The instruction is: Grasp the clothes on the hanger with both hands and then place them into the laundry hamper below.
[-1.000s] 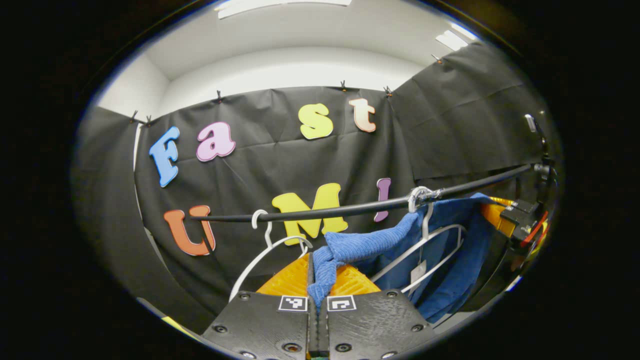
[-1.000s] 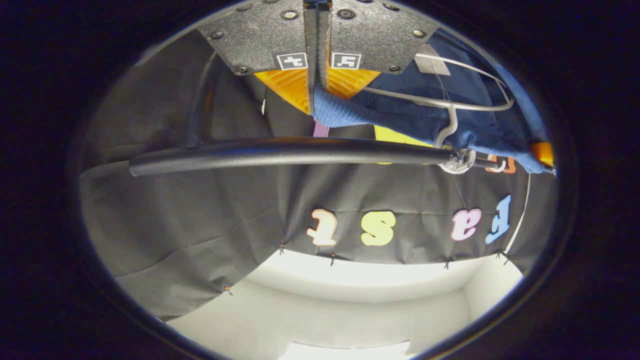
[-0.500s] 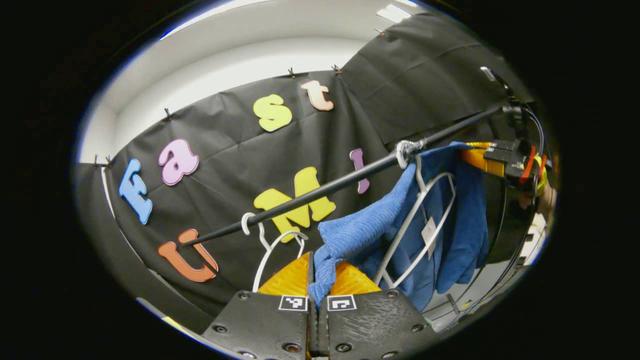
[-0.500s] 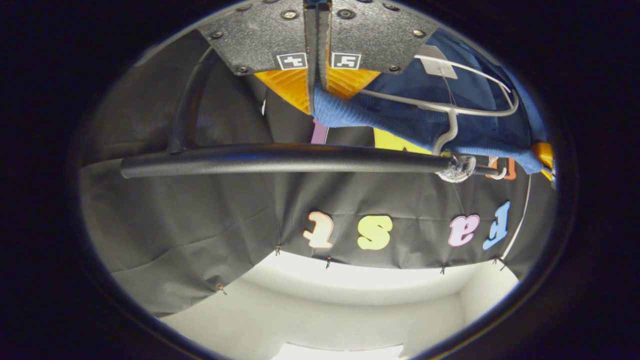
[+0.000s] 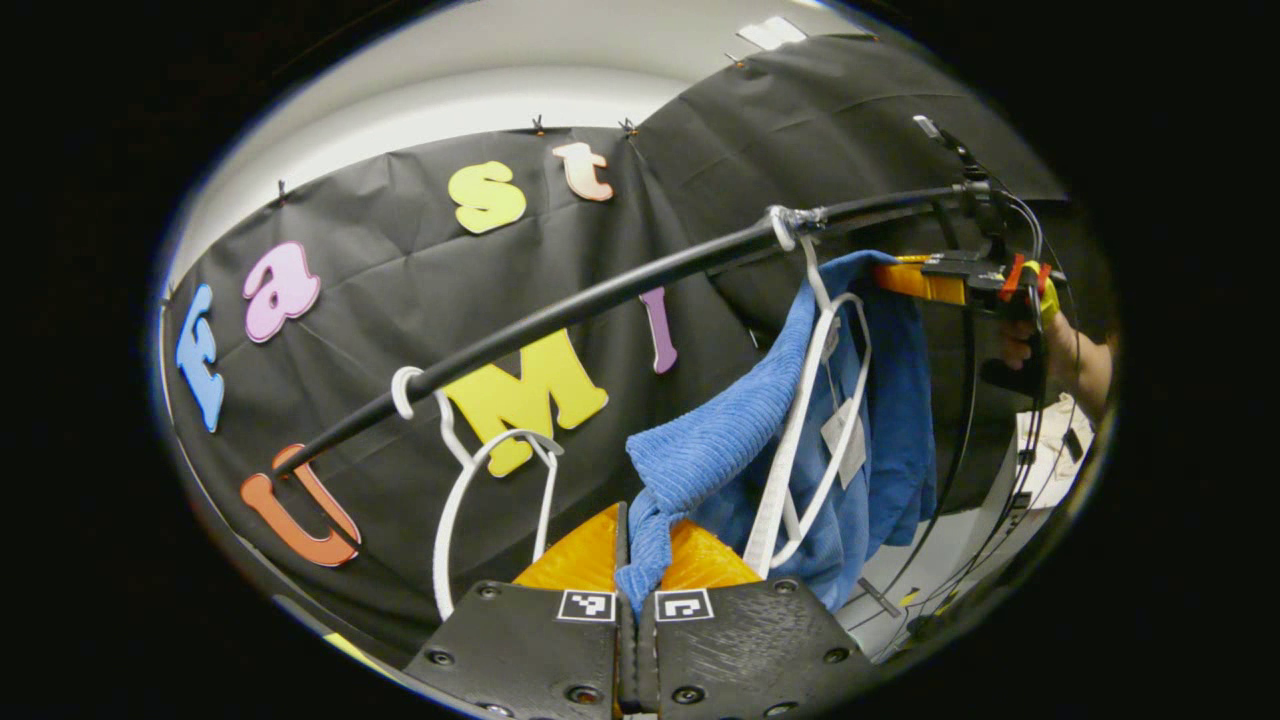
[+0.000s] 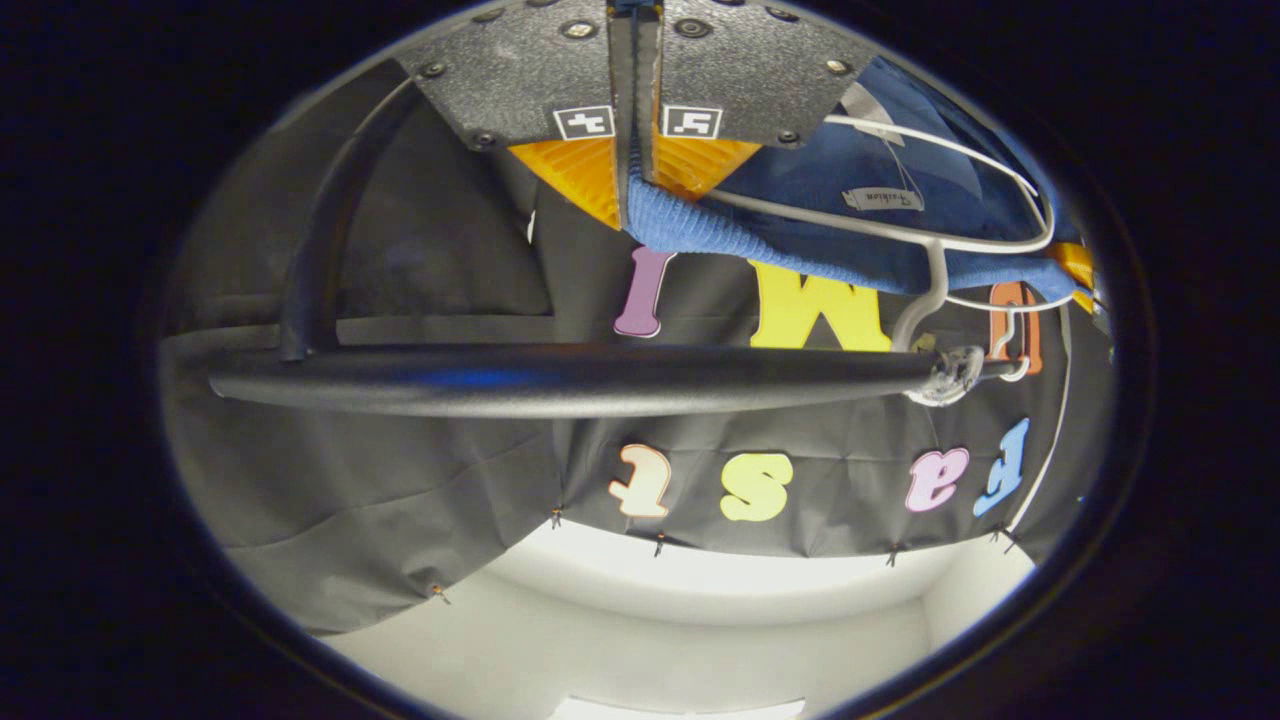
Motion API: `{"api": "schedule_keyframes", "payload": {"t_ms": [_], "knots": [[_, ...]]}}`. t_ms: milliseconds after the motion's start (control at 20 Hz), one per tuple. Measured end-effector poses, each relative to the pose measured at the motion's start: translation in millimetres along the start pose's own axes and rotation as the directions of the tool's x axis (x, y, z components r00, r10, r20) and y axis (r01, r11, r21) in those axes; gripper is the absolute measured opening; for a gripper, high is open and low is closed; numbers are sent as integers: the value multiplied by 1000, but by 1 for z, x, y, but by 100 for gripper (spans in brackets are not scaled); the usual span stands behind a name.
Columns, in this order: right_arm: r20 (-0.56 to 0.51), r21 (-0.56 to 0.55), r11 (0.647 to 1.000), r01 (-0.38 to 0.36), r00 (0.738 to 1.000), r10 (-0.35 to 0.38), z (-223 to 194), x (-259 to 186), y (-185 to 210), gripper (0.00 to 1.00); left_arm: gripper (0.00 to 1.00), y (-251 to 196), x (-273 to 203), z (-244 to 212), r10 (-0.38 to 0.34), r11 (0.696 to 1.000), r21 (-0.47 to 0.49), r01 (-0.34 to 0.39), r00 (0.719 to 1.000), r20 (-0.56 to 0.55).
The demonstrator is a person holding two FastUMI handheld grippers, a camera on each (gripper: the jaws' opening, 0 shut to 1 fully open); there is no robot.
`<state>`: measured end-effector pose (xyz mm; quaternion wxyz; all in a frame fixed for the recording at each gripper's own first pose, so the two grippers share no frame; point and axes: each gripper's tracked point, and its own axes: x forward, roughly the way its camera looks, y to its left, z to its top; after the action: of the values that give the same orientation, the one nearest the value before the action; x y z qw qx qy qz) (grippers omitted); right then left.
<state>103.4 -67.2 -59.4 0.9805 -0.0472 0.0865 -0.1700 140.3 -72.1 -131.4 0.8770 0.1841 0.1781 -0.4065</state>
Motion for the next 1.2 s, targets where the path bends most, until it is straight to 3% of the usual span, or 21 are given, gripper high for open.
{"api": "schedule_keyframes", "payload": {"t_ms": [150, 350, 400, 550, 850, 1100, 1200], "knots": [[-32, 9, 1000, 16, 999, -16, -8, 8, -6, 5, 5, -10, 14, -13, -92, 995, -39, 92, 996, 6], [-47, 15, 999, 34, 998, -33, -12, 15, -12, 5, 1, -25, 39, -27, -188, 977, -104, 187, 982, 3], [-43, 8, 999, 38, 998, -38, -12, 15, -12, 5, 5, -27, 43, -31, -198, 975, -108, 197, 980, -3], [-75, 11, 999, 42, 996, -41, -23, 19, -13, 5, 1, -34, 58, -53, -237, 967, -107, 230, 970, -56], [-80, 10, 994, 104, 991, -103, -26, 32, -30, 5, 1, -57, 66, -57, -298, 938, -191, 291, 954, -11], [-116, -15, 988, 157, 981, -158, -49, 36, -38, 4, 1, -70, 59, -48, -336, 892, -304, 335, 941, 52], [-118, -41, 985, 168, 978, -171, -54, 36, -38, 5, 1, -73, 59, -45, -341, 855, -380, 352, 935, 97]]}}
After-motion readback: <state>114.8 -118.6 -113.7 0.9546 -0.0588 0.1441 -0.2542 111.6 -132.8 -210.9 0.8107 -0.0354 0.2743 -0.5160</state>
